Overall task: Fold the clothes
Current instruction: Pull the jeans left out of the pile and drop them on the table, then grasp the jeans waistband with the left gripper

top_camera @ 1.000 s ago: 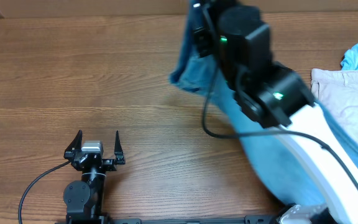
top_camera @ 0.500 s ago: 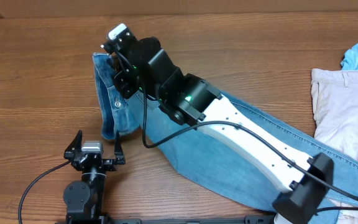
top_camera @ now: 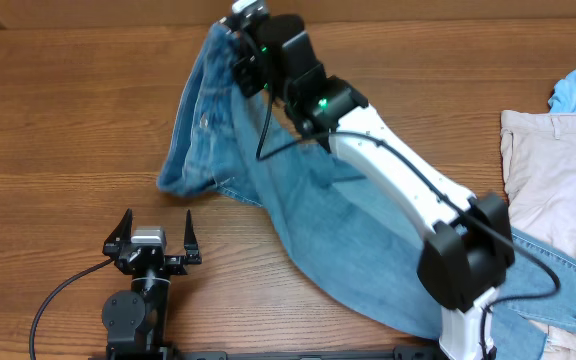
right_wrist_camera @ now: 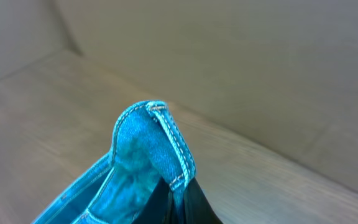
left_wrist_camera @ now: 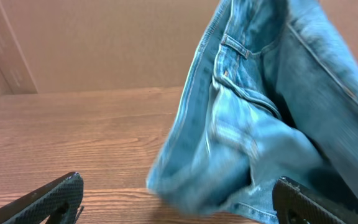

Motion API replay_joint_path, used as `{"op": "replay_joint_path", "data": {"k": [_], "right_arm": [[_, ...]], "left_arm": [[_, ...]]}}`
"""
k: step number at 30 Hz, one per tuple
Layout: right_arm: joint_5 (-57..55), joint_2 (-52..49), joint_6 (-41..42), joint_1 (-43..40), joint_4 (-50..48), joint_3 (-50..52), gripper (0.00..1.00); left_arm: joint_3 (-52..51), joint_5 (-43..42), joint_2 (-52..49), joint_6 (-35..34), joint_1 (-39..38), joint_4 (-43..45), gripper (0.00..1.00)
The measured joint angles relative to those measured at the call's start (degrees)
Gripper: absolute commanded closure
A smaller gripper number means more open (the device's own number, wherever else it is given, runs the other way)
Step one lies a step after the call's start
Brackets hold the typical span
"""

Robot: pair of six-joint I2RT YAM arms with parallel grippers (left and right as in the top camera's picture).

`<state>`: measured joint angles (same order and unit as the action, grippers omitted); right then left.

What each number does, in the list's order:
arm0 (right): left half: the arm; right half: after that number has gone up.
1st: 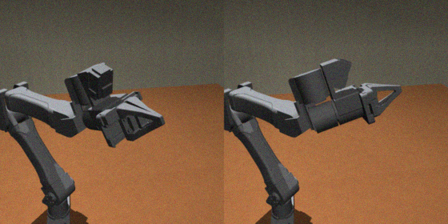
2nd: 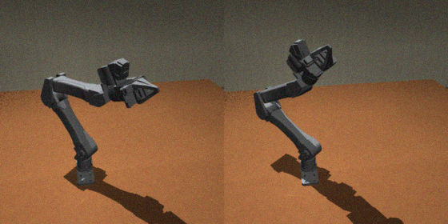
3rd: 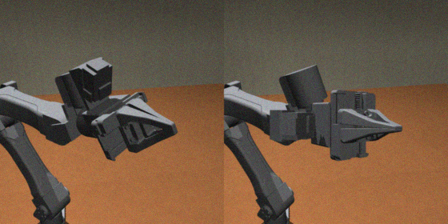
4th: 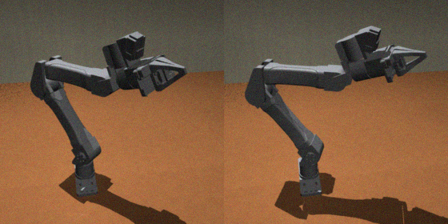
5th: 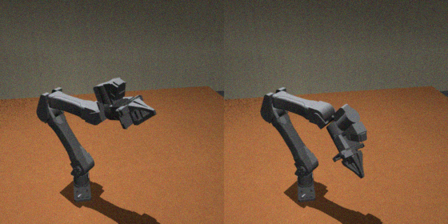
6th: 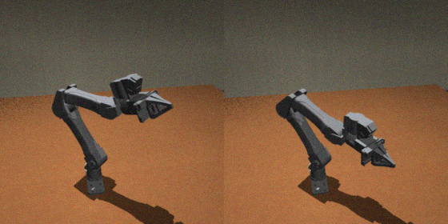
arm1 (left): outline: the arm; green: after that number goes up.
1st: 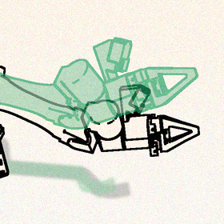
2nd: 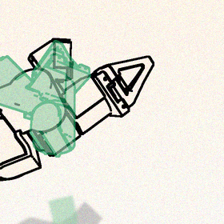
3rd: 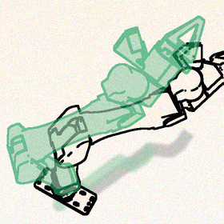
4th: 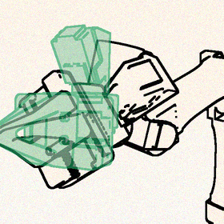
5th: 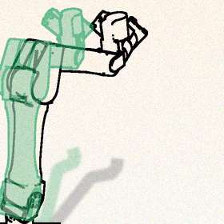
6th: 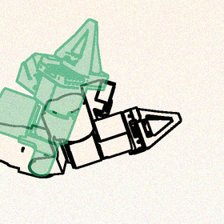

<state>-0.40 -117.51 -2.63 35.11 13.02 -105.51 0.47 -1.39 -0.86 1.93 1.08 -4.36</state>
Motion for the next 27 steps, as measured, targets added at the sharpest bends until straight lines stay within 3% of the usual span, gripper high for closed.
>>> {"op": "replay_joint_path", "data": {"k": [1, 2, 5, 9, 11, 18, 22, 27], "right_arm": [[0.0, -2.1, -0.1, -1.6, -2.6, 0.0, 0.23], [0.0, -4.2, 0.3, -3.0, -5.6, 0.0, 0.0], [0.2, -7.2, -0.1, -5.9, -9.0, 0.0, 0.0], [0.3, -6.4, -0.3, -7.9, -6.6, -0.5, 0.0], [0.5, -2.4, -0.4, -9.1, 1.1, -0.5, 0.0], [0.6, 24.6, 2.3, -21.6, 44.4, -2.4, 0.0], [0.4, 26.3, 2.7, -29.3, 55.2, -2.4, 0.0], [0.4, 26.1, 2.7, -33.8, 61.1, -2.3, 0.0]], "left_arm": [[0.0, 0.0, 0.0, 0.0, 0.0, 0.0, 0.0], [0.0, 0.0, 0.0, 0.0, 0.0, 0.0, 0.0], [0.0, 0.0, 0.0, 0.0, 0.0, 0.0, 0.0], [0.0, 0.0, 0.0, 0.0, 0.0, 0.0, 0.0], [0.0, 0.0, 0.0, 0.0, 0.0, 0.1, 0.0], [0.0, 0.0, 0.1, 0.0, 0.0, 0.0, 0.0], [0.0, 0.0, 0.1, 0.0, 0.0, 0.0, 0.0], [0.6, -3.0, 0.1, 0.0, 0.0, 1.0, 0.0]]}}
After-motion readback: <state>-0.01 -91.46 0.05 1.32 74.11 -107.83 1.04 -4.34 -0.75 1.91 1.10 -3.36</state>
